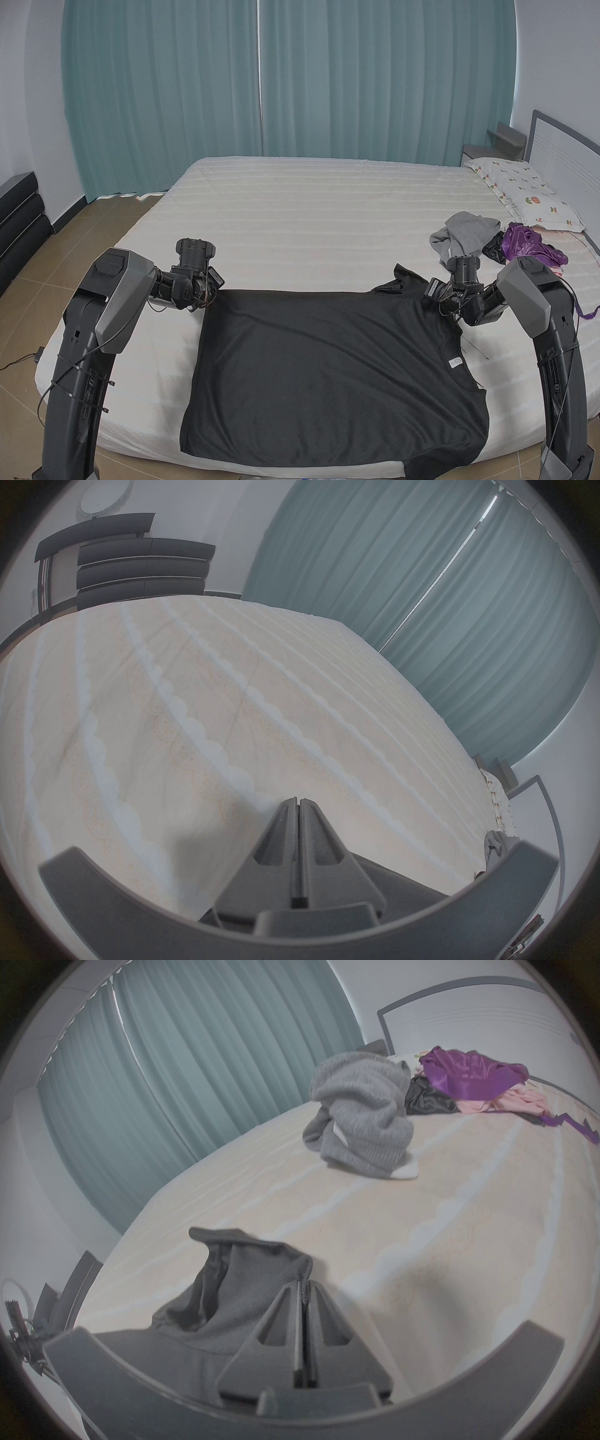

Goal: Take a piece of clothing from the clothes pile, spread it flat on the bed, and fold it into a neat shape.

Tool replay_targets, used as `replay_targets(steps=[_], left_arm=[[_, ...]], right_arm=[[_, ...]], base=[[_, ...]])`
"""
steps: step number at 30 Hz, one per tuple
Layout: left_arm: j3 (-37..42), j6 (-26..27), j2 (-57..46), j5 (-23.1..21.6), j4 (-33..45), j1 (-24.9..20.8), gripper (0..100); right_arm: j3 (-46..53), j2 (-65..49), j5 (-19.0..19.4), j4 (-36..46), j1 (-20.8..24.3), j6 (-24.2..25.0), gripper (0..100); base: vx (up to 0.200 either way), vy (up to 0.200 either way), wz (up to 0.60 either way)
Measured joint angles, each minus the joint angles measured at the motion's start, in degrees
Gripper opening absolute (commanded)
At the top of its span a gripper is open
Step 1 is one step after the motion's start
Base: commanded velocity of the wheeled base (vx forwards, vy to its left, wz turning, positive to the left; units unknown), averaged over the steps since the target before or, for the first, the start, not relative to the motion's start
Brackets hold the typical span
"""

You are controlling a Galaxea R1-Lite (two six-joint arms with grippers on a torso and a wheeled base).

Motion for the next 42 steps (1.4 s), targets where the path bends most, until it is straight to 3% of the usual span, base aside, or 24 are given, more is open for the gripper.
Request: replay_targets(steps=[16,27,42], left_arm=[[-6.4,0.0,1.96,0.5,-1.83,0.79,0],[-7.12,0.0,1.94,0.72,-8.84,1.27,0],[-7.64,0.98,3.86,-0.09,-15.04,0.63,0]], right_arm=[[-11.03,-0.49,-6.99,-0.71,-0.56,1.32,0],[-14.75,-2.34,-9.34,-3.36,-0.45,0.24,0],[-15.32,1.52,-9.56,-3.83,0.22,-0.68,0]], base=[[0.0,0.0,0.0],[0.0,0.0,0.0],[0.0,0.0,0.0]])
